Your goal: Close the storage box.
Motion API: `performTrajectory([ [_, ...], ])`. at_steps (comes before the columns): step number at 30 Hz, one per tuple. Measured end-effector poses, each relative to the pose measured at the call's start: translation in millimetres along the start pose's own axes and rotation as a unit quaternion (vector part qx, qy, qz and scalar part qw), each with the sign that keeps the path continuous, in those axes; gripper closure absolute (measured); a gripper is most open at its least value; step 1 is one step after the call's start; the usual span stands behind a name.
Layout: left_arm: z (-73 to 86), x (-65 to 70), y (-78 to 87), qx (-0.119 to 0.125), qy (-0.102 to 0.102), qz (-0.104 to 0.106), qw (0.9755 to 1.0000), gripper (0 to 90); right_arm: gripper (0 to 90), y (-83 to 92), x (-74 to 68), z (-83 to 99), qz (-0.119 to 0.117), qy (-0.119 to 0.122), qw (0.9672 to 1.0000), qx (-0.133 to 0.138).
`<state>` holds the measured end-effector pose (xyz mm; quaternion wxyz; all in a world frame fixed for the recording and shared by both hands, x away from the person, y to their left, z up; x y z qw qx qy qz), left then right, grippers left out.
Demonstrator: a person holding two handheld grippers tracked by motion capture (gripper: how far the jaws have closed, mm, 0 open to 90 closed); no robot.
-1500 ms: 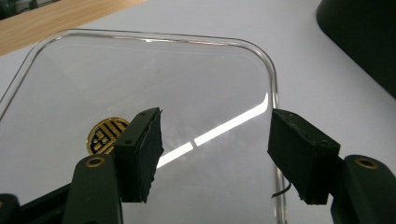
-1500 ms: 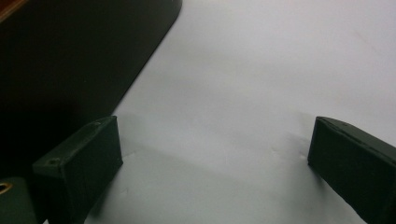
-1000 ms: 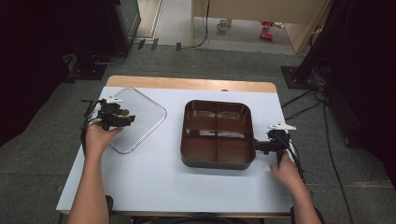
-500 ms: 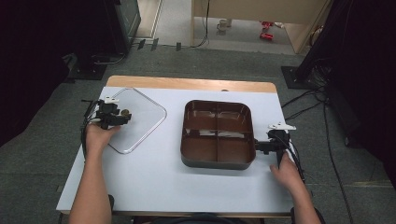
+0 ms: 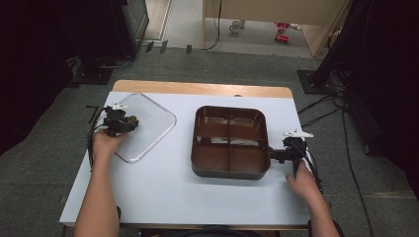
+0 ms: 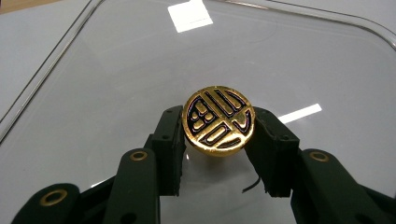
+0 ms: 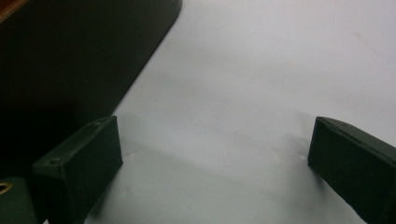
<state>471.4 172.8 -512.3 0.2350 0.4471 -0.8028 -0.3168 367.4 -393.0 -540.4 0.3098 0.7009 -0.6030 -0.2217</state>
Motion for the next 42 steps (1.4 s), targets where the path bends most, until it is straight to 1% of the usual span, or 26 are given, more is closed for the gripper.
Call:
performTrajectory([
  [2, 0.1, -1.4, 0.7, 0.005, 0.008, 0.009, 0.9999, 58.6, 2.1, 0.0, 0.0, 0.0, 0.000, 0.000, 1.0000, 0.000],
  [4, 0.4, -2.2, 1.1, 0.007, 0.011, 0.014, 0.9998, 58.8, 2.1, 0.0, 0.0, 0.0, 0.000, 0.000, 1.0000, 0.000],
  [8, -1.2, -0.5, 2.1, -0.002, 0.006, 0.007, 1.0000, 59.0, 2.1, 0.0, 0.0, 0.0, 0.000, 0.000, 1.0000, 0.000],
  [10, -1.7, 0.0, 2.9, 0.000, 0.007, 0.012, 0.9999, 59.1, 2.1, 0.0, 0.0, 0.0, 0.000, 0.000, 1.0000, 0.000],
  [12, -3.4, 0.7, 4.8, 0.002, 0.009, 0.013, 0.9999, 59.1, 2.1, 0.0, 0.0, 0.0, 0.000, 0.000, 1.0000, 0.000],
  [15, -8.5, 3.9, 9.9, 0.008, 0.007, 0.017, 0.9998, 59.1, 2.1, 0.0, 0.0, 0.0, 0.000, 0.000, 1.0000, 0.000],
  [19, -17.6, 12.7, 19.2, 0.029, -0.003, 0.025, 0.9993, 59.2, 2.1, 0.0, 0.0, 0.0, 0.000, 0.000, 1.0000, 0.000],
  [25, -30.6, 30.3, 30.9, 0.048, -0.022, 0.042, 0.9977, 59.2, 2.1, 0.0, 0.0, 0.0, 0.000, 0.000, 1.0000, 0.000],
  [30, -38.3, 43.3, 34.4, 0.058, -0.038, 0.053, 0.9962, 59.3, 2.1, 0.0, 0.0, 0.0, 0.000, 0.000, 1.0000, 0.000],
  [33, -42.2, 49.8, 36.7, 0.065, -0.040, 0.060, 0.9953, 59.2, 2.1, 0.0, 0.0, 0.0, 0.000, 0.000, 1.0000, 0.000],
  [36, -46.5, 57.8, 39.2, 0.071, -0.043, 0.071, 0.9939, 59.2, 2.1, 0.0, 0.0, 0.0, -0.001, 0.000, 1.0000, 0.000],
  [42, -51.4, 77.9, 43.2, 0.067, -0.068, 0.087, 0.9917, 59.2, 2.1, -0.2, 0.2, -0.1, -0.001, -0.001, 1.0000, -0.001],
])
Point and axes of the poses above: each handheld gripper's, and its own axes: y roughly backward along the jaws, z roughly out of its underside, x roughly to its right, the point moved 5 cm from there along -y, roughly forward along the jaws, and after that the axes turned 7 degrees about z, right-handed, at the moved point
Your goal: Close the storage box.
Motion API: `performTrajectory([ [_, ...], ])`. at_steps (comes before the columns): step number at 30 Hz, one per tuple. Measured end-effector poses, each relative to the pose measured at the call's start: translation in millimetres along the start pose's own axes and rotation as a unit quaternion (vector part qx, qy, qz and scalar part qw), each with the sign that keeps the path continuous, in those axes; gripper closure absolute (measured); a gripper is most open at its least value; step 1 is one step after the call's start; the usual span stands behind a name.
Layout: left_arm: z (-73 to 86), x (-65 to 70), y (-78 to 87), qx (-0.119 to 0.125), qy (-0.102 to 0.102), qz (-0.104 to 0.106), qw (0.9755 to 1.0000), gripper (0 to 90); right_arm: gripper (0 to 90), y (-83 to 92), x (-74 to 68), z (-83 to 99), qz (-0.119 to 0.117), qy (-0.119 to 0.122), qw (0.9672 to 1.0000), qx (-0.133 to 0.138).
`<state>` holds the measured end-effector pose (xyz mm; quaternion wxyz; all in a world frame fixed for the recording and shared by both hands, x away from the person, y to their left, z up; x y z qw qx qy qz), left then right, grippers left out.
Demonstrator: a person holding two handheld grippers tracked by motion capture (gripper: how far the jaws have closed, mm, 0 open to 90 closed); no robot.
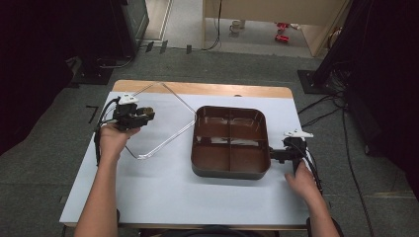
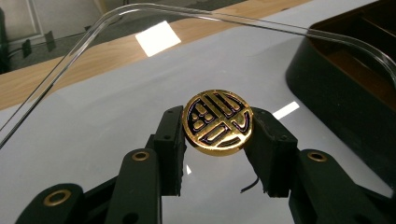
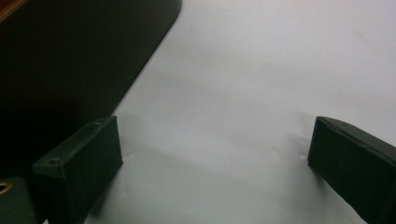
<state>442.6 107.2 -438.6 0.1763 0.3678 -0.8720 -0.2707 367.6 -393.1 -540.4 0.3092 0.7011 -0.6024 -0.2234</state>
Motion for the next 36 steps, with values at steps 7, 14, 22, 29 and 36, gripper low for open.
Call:
performTrajectory([
  [7, -8.3, 24.8, -1.9, 0.007, -0.015, 0.034, 0.9993, 59.3, 2.0, 0.0, 0.2, 0.0, 0.000, 0.001, 1.0000, -0.001],
  [14, -11.5, 48.5, -7.3, 0.000, -0.039, 0.057, 0.9976, 59.2, 2.0, 0.0, 0.2, 0.0, 0.000, 0.001, 1.0000, -0.001],
  [22, -14.6, 68.3, -16.3, -0.006, -0.057, 0.075, 0.9955, 59.2, 1.9, -0.2, 0.3, -0.1, -0.001, 0.000, 1.0000, -0.001],
  [29, -20.2, 85.9, -31.5, -0.010, -0.083, 0.100, 0.9915, 59.2, 1.9, -0.1, 0.2, 0.0, 0.000, 0.000, 1.0000, -0.001],
  [36, -25.0, 102.4, -45.4, -0.018, -0.097, 0.123, 0.9874, 59.2, 1.9, 0.0, 0.1, 0.0, 0.000, 0.001, 1.0000, -0.001],
])
Point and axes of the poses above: each handheld gripper's, and its own axes: y roughly backward along the jaws, z roughly out of its underside, x roughly to its right, the point moved 5 cm from there along -y, roughly forward along the jaws, and after that the axes turned 7 degrees about z, right-handed, at the moved point
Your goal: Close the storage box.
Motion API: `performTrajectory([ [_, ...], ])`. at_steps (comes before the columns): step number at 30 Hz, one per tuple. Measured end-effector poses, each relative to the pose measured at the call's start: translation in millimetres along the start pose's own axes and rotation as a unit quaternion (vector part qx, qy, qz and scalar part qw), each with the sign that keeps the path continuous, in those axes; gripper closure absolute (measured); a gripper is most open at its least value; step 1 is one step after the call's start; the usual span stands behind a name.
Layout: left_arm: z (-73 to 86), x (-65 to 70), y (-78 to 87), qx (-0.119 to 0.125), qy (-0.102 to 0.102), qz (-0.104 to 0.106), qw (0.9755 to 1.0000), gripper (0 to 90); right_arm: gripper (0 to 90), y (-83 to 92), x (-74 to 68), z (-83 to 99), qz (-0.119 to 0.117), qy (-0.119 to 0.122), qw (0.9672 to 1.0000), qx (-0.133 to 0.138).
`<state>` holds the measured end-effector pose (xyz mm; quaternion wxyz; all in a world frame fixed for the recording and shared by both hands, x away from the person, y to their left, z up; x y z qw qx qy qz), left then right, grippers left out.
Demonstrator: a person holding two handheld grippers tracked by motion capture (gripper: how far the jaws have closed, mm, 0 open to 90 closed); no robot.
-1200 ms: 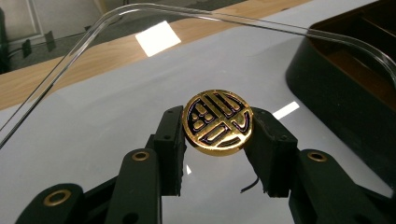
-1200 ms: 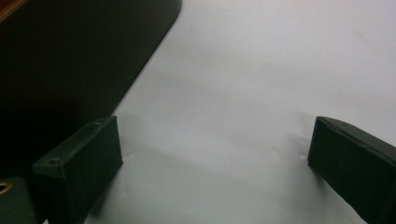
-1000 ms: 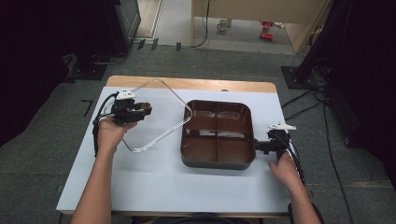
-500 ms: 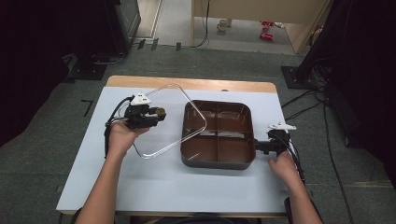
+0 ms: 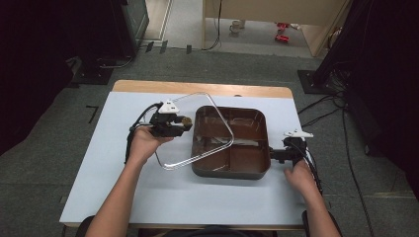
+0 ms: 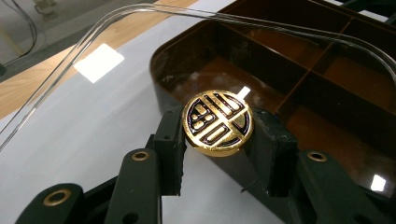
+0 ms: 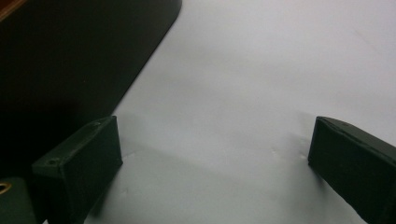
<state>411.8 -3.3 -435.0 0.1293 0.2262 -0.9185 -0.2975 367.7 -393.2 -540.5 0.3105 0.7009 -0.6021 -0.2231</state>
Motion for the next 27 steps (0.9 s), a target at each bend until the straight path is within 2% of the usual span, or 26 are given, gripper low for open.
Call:
performTrajectory([
  [7, -8.7, 10.7, -12.0, -0.004, -0.019, 0.017, 0.9997, 59.2, 1.9, 0.1, -0.2, 0.0, 0.000, -0.001, 1.0000, 0.000],
  [10, -10.9, 13.1, -17.7, -0.012, -0.024, 0.021, 0.9994, 59.3, 1.9, -0.1, 0.0, -0.1, 0.000, 0.000, 1.0000, 0.001],
  [18, -15.9, 19.4, -30.4, -0.015, -0.039, 0.041, 0.9983, 59.3, 1.9, -0.1, 0.0, -0.1, 0.000, -0.001, 1.0000, 0.001],
  [23, -21.2, 26.7, -39.0, -0.015, -0.051, 0.058, 0.9969, 59.3, 1.9, 0.0, 0.0, 0.0, 0.000, 0.000, 1.0000, 0.001],
  [27, -23.3, 35.5, -49.5, -0.024, -0.062, 0.079, 0.9947, 59.3, 1.9, 0.0, 0.0, 0.0, 0.000, 0.000, 1.0000, 0.000],
])
Point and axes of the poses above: each handheld gripper's, and its own axes: y roughly backward along the jaws, z roughly out of its underside, x roughly to its right, the point moved 5 cm from there along -y, roughly forward along the jaws, and after that the axes turned 7 degrees about z, right-handed, at the moved point
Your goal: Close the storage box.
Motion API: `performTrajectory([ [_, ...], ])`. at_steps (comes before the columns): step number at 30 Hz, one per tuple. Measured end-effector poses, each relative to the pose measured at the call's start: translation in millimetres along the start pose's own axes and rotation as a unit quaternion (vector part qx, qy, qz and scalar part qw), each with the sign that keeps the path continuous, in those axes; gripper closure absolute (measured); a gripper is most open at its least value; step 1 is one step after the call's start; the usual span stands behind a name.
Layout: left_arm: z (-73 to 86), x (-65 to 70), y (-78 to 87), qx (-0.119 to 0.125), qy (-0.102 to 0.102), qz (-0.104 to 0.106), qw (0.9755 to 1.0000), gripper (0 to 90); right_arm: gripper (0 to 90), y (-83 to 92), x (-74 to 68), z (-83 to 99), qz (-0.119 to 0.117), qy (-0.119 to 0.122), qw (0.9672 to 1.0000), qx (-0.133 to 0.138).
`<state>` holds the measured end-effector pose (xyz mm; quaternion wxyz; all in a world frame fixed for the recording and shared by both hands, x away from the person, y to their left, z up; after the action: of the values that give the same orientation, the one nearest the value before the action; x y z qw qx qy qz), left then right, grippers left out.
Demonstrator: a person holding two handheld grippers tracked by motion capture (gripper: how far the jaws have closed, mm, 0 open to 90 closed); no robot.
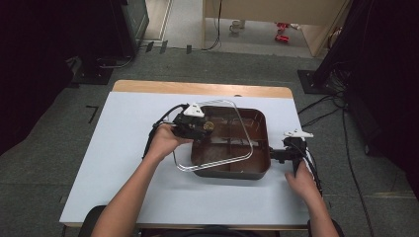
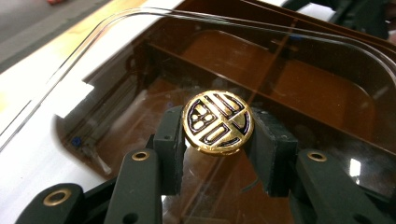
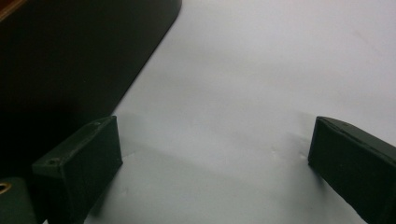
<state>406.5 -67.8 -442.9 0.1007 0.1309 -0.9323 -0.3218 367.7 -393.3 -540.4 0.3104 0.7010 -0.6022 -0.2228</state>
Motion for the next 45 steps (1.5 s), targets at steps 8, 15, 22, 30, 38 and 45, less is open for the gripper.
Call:
performTrajectory([
  [8, -6.1, 7.2, -21.2, -0.017, -0.029, 0.032, 0.9989, 59.3, 1.9, 0.0, 0.0, 0.0, 0.000, 0.000, 1.0000, 0.000],
  [15, -14.1, 9.2, -34.9, -0.029, -0.053, 0.056, 0.9966, 59.3, 1.9, 0.0, 0.0, 0.0, 0.000, 0.000, 1.0000, 0.000],
  [22, -23.5, 10.1, -49.9, -0.031, -0.069, 0.076, 0.9943, 59.3, 1.9, 0.0, 0.0, 0.1, 0.000, 0.000, 1.0000, 0.000],
  [30, -29.2, 11.4, -61.6, -0.032, -0.074, 0.097, 0.9920, 59.2, 1.9, 0.0, -0.1, 0.1, 0.000, 0.000, 1.0000, 0.000],
  [38, -26.9, 9.7, -63.4, -0.033, -0.064, 0.100, 0.9924, 58.9, 1.9, 0.1, -0.1, 0.1, 0.000, 0.000, 1.0000, 0.000],
  [45, -25.6, 8.2, -61.6, -0.034, -0.039, 0.095, 0.9941, 53.0, 1.9, 0.1, -0.1, 0.1, 0.000, 0.000, 1.0000, 0.001],
])
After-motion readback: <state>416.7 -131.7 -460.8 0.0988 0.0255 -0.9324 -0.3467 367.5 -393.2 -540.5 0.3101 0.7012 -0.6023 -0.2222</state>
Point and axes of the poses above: each handheld gripper's, and its own axes: y roughly backward along the jaws, z roughly out of its underside, x roughly to its right, the point moved 5 cm from there along -y, roughly forward along the jaws, and after that the axes turned 7 degrees about z, right-handed, at the moved point
